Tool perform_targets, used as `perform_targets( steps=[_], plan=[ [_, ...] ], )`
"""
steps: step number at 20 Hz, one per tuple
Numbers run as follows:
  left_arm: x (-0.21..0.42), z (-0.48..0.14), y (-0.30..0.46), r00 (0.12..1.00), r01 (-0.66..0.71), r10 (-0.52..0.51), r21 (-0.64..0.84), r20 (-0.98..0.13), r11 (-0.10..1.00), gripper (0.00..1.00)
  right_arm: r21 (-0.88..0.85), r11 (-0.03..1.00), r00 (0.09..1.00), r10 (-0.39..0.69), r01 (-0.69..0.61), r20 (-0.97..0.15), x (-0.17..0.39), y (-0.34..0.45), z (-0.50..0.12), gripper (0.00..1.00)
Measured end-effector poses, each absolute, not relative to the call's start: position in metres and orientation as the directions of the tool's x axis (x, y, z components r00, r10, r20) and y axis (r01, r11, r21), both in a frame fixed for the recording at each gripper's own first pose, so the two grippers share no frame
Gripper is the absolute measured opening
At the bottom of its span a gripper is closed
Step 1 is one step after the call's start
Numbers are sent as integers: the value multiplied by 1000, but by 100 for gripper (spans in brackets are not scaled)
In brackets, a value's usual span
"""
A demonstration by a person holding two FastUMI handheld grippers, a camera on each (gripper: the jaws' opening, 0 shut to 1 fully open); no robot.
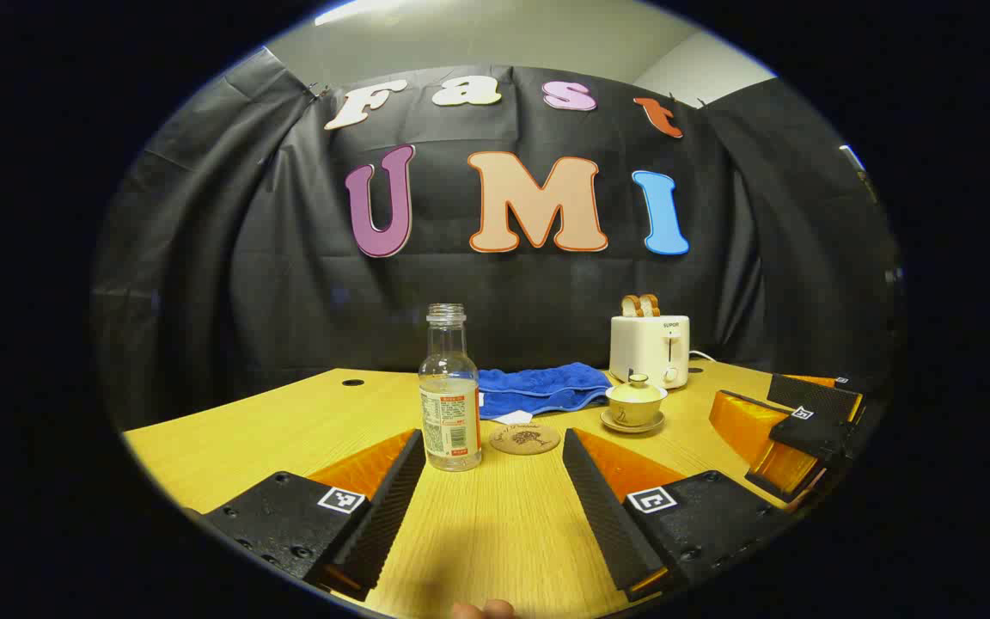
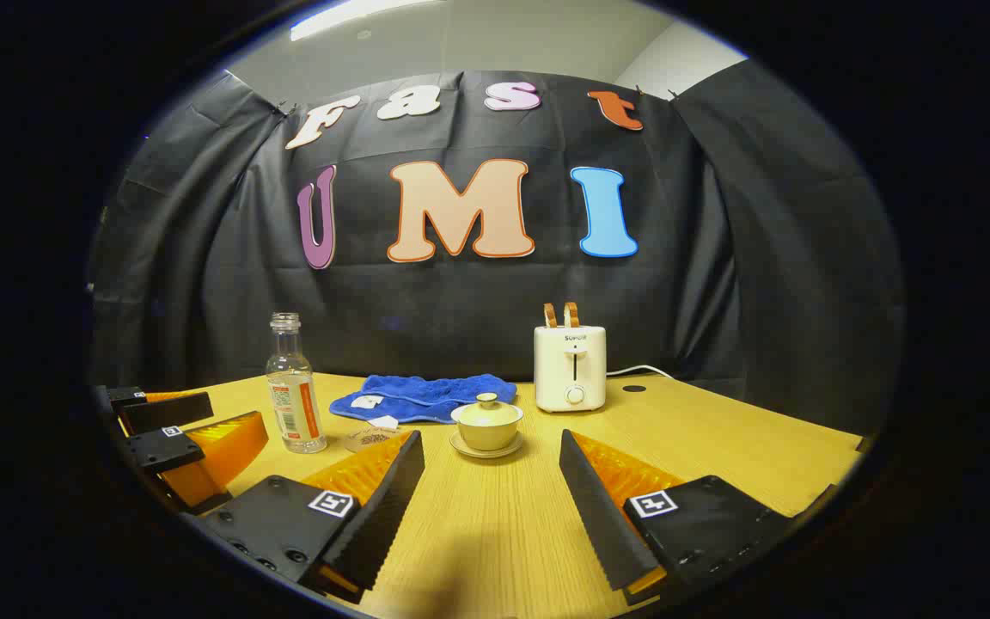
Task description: Open the teacup lid with one hand, grasp the water bottle and pour water into the teacup with the other hand; after pouring, place the water bottle on the coaster and then close the teacup lid.
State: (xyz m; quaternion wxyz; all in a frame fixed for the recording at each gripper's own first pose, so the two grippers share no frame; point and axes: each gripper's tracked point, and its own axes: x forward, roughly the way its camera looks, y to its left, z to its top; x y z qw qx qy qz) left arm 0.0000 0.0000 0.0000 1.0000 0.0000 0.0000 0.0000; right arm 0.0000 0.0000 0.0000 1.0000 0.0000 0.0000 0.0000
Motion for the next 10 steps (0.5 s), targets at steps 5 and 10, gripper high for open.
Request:
perform_targets(
  steps=[5, 10],
  plan=[
    [0, -1, 1, 1000, -3, 3, -1, 0, 1000, 94, 0, 1000, 1000, 0, 0, -1, 0, 0, 0, 99],
    [-1, 0, 2, 1000, -6, 6, -1, 0, 1000, 94, 1, 1000, 1000, -1, 1, -1, 0, 0, 0, 97]
  ],
)
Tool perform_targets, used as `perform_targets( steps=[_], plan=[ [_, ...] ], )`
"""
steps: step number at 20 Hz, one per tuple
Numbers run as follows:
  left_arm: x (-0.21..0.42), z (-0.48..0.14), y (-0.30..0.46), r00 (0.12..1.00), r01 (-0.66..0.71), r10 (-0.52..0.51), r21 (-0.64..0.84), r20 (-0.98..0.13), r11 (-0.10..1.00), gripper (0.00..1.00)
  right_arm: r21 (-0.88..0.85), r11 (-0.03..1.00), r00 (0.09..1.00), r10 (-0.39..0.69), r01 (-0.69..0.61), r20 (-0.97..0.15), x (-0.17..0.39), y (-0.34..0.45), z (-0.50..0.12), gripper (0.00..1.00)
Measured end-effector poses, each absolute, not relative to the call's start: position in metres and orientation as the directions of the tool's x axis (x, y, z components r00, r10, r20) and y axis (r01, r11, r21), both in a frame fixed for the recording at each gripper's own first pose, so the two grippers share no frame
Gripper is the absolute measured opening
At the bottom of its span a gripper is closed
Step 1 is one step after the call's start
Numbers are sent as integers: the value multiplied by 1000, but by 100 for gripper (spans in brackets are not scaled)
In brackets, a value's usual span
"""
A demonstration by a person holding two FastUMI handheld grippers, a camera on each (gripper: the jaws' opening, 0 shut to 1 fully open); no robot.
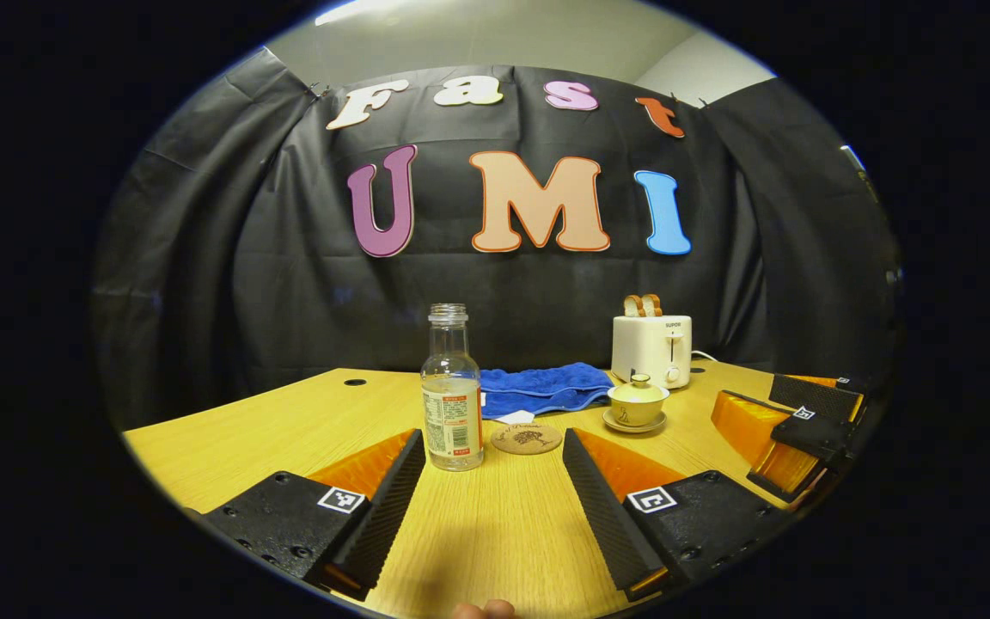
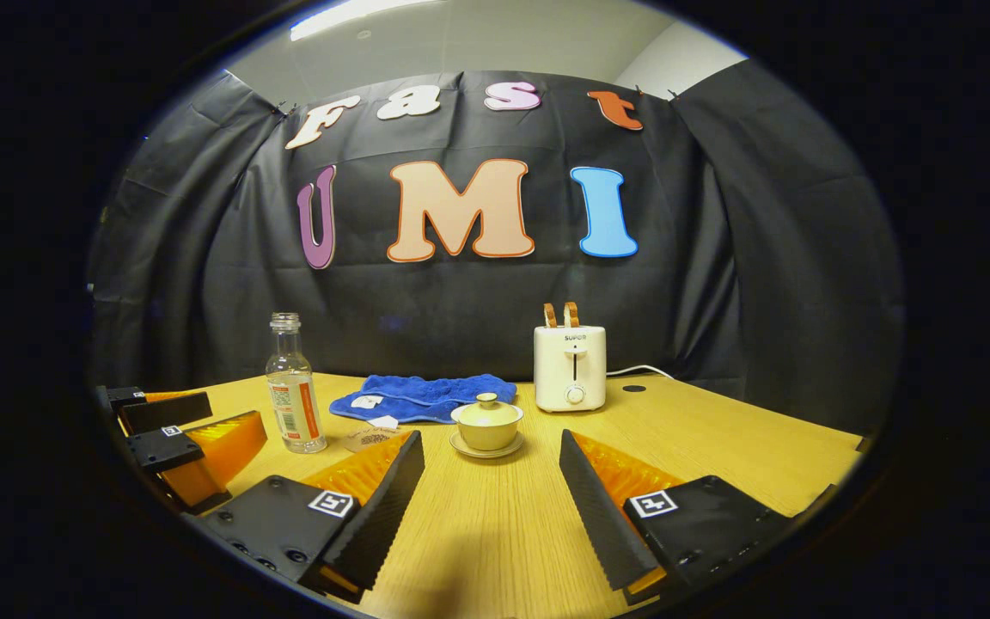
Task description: Open the teacup lid with one hand, grasp the water bottle and pour water into the teacup with the other hand; after pouring, place the water bottle on the coaster and then close the teacup lid.
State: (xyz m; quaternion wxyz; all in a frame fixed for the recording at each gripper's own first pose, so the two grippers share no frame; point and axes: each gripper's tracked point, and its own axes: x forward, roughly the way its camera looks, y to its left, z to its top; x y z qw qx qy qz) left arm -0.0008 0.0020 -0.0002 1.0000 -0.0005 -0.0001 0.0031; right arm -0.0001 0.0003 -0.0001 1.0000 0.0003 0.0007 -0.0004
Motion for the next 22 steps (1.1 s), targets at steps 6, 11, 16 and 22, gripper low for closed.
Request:
perform_targets(
  steps=[6, 11, 16, 22],
  plan=[
    [-1, 0, 2, 1000, -6, 6, -1, 0, 1000, 94, 1, 1000, 1000, 0, 0, -1, 0, 1, 0, 99],
    [0, -2, 2, 1000, -5, 5, -1, 0, 1000, 94, 1, 1000, 1000, 10, -10, -2, 0, 3, 1, 97],
    [-1, -1, 4, 1000, -16, 16, 0, -1, 1000, 94, 3, 999, 999, 43, -43, -3, 0, 9, 0, 99],
    [-1, -1, 6, 1000, -30, 30, 0, -2, 1000, 95, 4, 997, 997, 75, -75, -2, 7, 12, -1, 97]
  ],
)
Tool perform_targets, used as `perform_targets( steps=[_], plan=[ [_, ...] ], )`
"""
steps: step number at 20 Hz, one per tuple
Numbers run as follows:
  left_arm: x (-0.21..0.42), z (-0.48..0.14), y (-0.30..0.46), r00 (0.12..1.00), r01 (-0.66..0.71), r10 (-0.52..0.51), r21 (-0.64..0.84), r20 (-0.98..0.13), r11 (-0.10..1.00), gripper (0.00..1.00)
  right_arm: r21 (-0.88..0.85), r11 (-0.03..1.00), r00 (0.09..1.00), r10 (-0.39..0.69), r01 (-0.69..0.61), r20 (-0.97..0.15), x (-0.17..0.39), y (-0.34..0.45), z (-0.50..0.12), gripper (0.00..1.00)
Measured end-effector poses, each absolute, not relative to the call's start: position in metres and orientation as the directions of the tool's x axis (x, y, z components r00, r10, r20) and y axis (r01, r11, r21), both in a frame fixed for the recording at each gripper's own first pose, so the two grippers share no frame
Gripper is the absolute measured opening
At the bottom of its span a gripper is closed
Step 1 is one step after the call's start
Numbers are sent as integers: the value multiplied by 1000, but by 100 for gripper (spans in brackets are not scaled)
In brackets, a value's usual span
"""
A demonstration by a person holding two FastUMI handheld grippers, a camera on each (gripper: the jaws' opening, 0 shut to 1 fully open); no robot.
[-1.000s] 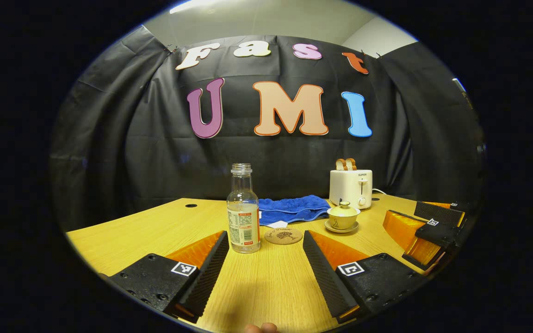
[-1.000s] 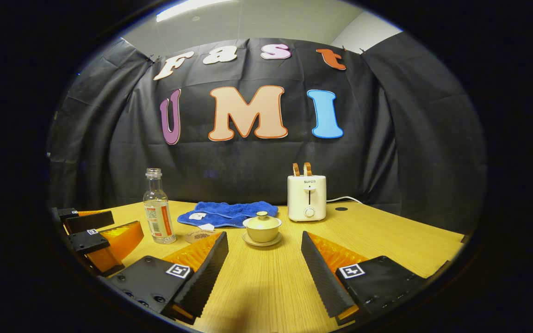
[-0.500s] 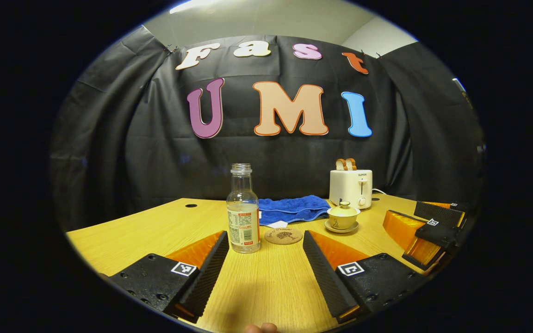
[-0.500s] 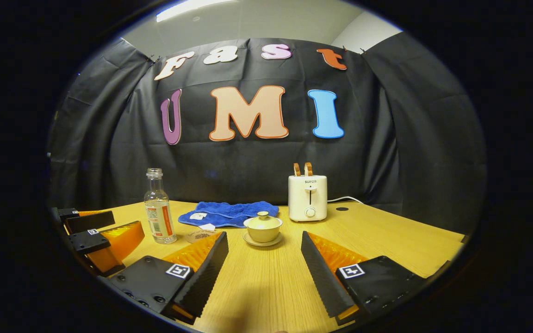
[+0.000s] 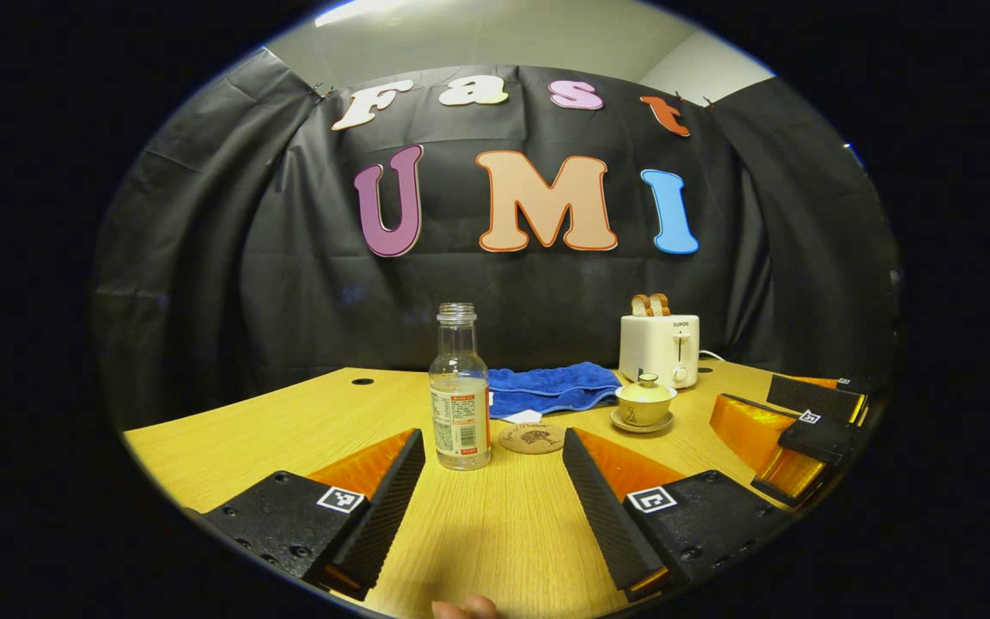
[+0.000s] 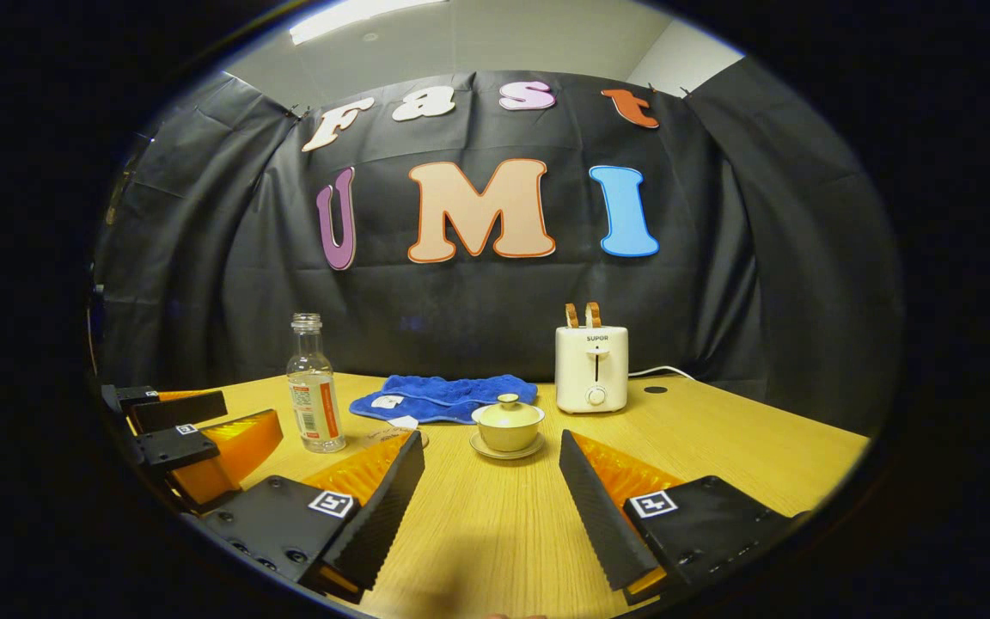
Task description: Open the teacup lid with one hand, grasp the water bottle and pour water into the teacup with the other hand; after pouring, place the water bottle on the coaster and then close the teacup lid.
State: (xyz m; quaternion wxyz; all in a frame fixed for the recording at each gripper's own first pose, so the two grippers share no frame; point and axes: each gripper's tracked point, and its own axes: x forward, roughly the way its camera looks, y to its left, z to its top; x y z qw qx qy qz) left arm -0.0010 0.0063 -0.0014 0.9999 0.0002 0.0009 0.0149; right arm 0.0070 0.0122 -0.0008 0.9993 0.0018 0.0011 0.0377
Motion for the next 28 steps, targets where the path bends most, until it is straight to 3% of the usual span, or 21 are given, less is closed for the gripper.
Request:
perform_targets(
  steps=[14, 21, 24, 28],
  plan=[
    [-1, -1, 5, 1000, -23, 23, 1, 0, 1000, 94, 1, 999, 999, 50, -50, -17, 177, 5, -11, 99],
    [-2, -1, 5, 1000, -22, 22, 1, 0, 1000, 94, -25, 997, 991, 69, -73, -113, 218, 13, -26, 97],
    [-2, -1, 6, 1000, -22, 22, 1, 0, 1000, 94, -33, 997, 985, 68, -74, -159, 223, 13, -35, 73],
    [-2, 0, 5, 1000, -22, 22, 1, 1, 1000, 95, -59, 992, 978, 95, -108, -188, 224, 21, -39, 75]
  ],
)
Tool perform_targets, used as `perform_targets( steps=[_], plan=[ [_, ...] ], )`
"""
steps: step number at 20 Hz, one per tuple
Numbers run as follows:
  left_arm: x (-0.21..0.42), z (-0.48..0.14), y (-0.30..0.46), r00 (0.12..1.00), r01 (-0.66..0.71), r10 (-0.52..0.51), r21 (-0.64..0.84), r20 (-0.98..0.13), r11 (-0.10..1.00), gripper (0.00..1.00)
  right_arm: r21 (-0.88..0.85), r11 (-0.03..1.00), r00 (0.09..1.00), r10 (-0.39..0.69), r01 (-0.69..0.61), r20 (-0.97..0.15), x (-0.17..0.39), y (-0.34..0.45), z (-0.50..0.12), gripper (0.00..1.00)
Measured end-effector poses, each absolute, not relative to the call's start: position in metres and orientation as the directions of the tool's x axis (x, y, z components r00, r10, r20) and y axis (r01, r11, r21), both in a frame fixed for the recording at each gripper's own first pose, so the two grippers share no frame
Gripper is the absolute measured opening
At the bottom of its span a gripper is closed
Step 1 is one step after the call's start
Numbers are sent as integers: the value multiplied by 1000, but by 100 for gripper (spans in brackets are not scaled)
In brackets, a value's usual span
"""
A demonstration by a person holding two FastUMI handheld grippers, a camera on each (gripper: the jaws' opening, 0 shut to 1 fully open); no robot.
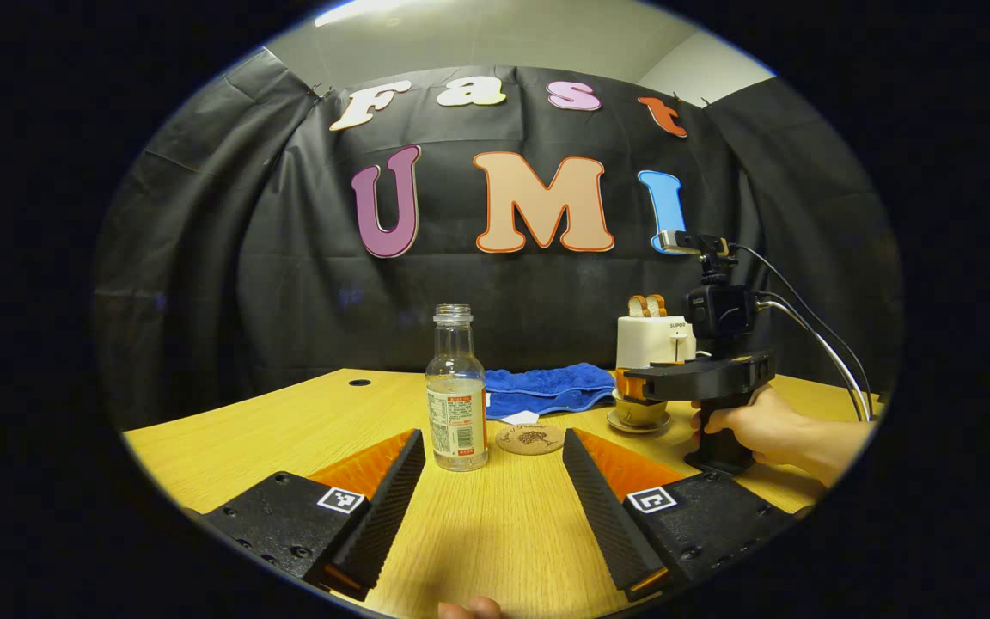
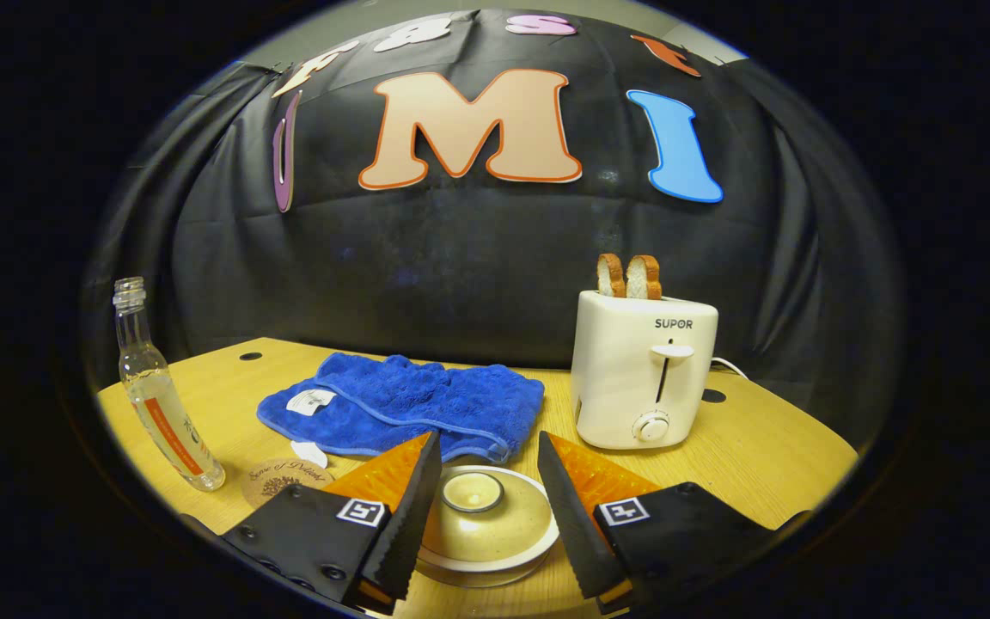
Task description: Open the teacup lid with one hand, grasp the water bottle and pour water into the teacup with the other hand; after pouring, place the water bottle on the coaster and then close the teacup lid.
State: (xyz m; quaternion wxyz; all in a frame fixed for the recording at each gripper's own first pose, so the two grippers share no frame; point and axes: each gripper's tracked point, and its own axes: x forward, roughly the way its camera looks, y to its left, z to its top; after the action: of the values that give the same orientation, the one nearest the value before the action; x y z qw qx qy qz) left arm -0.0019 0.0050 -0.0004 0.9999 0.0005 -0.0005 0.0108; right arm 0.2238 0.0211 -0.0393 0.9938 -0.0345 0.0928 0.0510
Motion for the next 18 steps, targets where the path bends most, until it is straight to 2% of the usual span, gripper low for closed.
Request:
perform_targets(
  steps=[4, 7, 8, 9, 10, 11, 12, 16, 17, 18],
  plan=[
    [-2, -1, 5, 1000, -22, 22, 1, -1, 1000, 95, -99, 986, 974, 114, -135, -195, 225, 29, -40, 74],
    [-2, -1, 5, 1000, -21, 21, 1, 0, 1000, 95, -131, 983, 977, 100, -126, -186, 227, 29, -39, 39],
    [-3, 0, 5, 1000, -21, 21, 1, 0, 1000, 95, -131, 983, 977, 100, -126, -189, 226, 29, -39, 38],
    [-2, -1, 5, 1000, -22, 22, 1, -1, 1000, 95, -125, 984, 976, 103, -128, -191, 227, 29, -40, 46],
    [-2, -1, 5, 1000, -22, 22, 1, 0, 1000, 95, -116, 984, 975, 108, -132, -196, 226, 29, -41, 44],
    [-2, 0, 5, 1000, -22, 22, 1, 0, 1000, 95, -107, 985, 974, 115, -138, -194, 228, 30, -41, 50],
    [-2, 0, 5, 1000, -22, 22, 1, 0, 1000, 95, -105, 986, 976, 105, -127, -191, 228, 27, -39, 33],
    [-2, -1, 5, 1000, -21, 21, 1, 0, 1000, 95, -97, 987, 979, 108, -126, -175, 226, 26, -36, 32],
    [-2, -1, 5, 1000, -21, 21, 1, 0, 1000, 94, -90, 989, 982, 104, -120, -160, 227, 24, -34, 27],
    [-2, -1, 5, 1000, -21, 21, 1, -1, 1000, 95, -80, 990, 985, 104, -116, -140, 226, 23, -31, 27]
  ],
)
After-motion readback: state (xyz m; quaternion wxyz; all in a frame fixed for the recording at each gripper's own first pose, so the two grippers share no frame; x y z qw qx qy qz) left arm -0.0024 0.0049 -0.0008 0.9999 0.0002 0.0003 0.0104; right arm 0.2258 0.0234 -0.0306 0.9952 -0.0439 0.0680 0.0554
